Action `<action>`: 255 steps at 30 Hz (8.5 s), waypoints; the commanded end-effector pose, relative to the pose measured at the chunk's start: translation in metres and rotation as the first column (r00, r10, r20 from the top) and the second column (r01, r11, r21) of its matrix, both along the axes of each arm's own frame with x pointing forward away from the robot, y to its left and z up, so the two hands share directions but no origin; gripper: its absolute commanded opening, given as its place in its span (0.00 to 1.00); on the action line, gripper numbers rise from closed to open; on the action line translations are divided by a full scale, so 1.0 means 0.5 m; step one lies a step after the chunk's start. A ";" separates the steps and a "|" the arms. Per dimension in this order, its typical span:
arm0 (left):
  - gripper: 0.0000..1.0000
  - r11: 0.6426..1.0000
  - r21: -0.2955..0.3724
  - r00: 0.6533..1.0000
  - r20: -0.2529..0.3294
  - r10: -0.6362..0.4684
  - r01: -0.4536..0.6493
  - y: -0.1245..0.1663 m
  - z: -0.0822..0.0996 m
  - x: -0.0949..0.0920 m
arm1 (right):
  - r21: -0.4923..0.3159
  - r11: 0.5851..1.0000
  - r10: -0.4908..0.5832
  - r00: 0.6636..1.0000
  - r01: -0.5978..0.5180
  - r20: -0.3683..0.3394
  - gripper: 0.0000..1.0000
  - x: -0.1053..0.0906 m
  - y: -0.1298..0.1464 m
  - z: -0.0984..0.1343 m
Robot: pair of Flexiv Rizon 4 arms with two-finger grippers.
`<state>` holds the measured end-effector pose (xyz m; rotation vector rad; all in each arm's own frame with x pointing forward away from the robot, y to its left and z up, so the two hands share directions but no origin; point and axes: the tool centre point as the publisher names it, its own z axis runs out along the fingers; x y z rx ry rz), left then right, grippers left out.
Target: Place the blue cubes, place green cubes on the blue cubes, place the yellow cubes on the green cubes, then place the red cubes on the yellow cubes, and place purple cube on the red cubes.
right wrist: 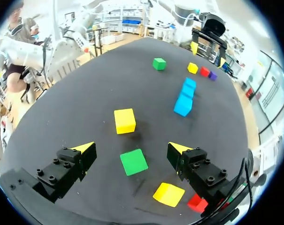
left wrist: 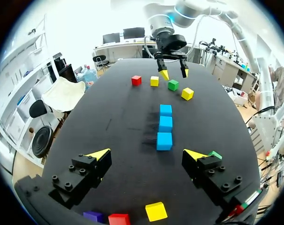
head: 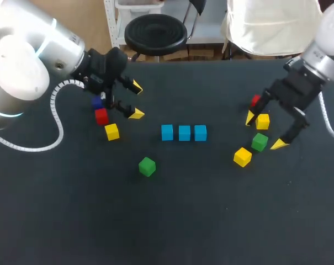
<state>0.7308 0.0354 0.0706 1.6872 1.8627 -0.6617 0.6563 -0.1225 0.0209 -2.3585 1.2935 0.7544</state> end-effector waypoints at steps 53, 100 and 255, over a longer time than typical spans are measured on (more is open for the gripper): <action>1.00 1.000 0.001 1.000 0.001 0.000 0.000 0.000 0.000 -0.001 | -0.007 0.926 -0.377 0.926 0.377 0.016 0.00 0.015 0.066 -0.016; 1.00 1.000 0.001 1.000 0.001 0.000 0.000 0.000 0.000 -0.001 | 0.204 0.885 -0.419 0.907 0.419 -0.044 0.91 0.063 0.062 -0.053; 1.00 1.000 0.001 1.000 0.001 0.000 0.000 0.000 0.000 -0.001 | 0.216 0.795 -0.558 0.823 0.567 -0.108 0.00 0.055 0.311 0.032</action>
